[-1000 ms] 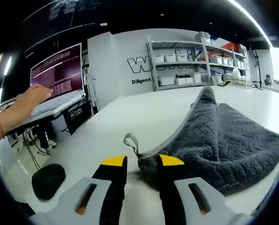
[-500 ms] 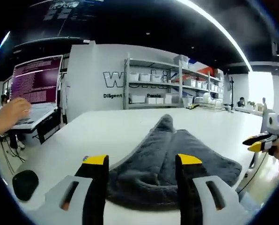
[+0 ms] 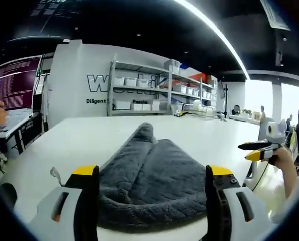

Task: Open the folded towel by lifting each exposed corner and separating the folded layers until the towel lies flat within the target outline without major curled edges

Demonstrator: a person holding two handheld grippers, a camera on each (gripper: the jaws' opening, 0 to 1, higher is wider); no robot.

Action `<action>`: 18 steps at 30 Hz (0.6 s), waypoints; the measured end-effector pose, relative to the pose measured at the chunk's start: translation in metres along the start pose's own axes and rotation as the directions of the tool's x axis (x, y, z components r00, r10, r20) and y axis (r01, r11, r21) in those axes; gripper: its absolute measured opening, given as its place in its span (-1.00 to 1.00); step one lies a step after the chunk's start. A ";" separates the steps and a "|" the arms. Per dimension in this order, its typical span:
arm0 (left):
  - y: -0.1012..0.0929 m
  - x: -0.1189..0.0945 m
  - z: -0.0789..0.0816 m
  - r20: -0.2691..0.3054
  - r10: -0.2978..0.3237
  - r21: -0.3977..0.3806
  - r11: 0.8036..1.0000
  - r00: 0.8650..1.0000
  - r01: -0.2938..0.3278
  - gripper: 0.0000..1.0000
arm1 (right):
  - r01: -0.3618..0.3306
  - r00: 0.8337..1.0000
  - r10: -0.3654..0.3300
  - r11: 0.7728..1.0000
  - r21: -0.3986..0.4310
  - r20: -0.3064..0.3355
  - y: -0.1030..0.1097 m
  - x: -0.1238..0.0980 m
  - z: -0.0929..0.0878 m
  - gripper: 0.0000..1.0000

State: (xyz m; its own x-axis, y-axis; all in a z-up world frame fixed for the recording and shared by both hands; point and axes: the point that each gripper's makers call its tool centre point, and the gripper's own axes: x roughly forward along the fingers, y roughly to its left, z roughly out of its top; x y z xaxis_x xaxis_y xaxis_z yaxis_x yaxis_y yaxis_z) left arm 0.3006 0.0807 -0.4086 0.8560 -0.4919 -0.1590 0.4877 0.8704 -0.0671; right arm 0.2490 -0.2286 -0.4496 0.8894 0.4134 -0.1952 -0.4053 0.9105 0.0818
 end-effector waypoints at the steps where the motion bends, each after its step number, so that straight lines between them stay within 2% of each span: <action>1: -0.001 0.001 0.000 -0.002 -0.003 0.001 1.000 1.000 0.003 0.81 | 0.006 1.000 -0.006 1.000 0.005 0.002 -0.002 -0.001 0.000 0.67; 4: -0.004 0.002 -0.002 -0.008 -0.010 0.007 1.000 1.000 0.010 0.86 | 0.022 1.000 -0.022 0.999 0.026 0.007 -0.008 -0.002 -0.001 0.87; 9: -0.010 0.005 -0.007 -0.031 -0.035 0.004 0.999 0.999 0.035 0.92 | 0.041 0.999 -0.041 0.999 0.027 0.000 -0.014 -0.005 -0.004 0.97; 18: -0.016 0.011 -0.010 -0.058 -0.055 0.018 0.998 0.997 0.056 0.96 | 0.073 0.997 -0.072 0.997 0.008 -0.027 -0.026 -0.013 -0.009 0.99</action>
State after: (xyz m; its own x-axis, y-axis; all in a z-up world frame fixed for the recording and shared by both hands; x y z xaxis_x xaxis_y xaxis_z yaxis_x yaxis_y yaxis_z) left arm 0.3001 0.0618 -0.4195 0.8166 -0.5368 -0.2120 0.5378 0.8411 -0.0581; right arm 0.2455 -0.2577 -0.4580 0.9104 0.3461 -0.2268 -0.3378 0.9382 0.0755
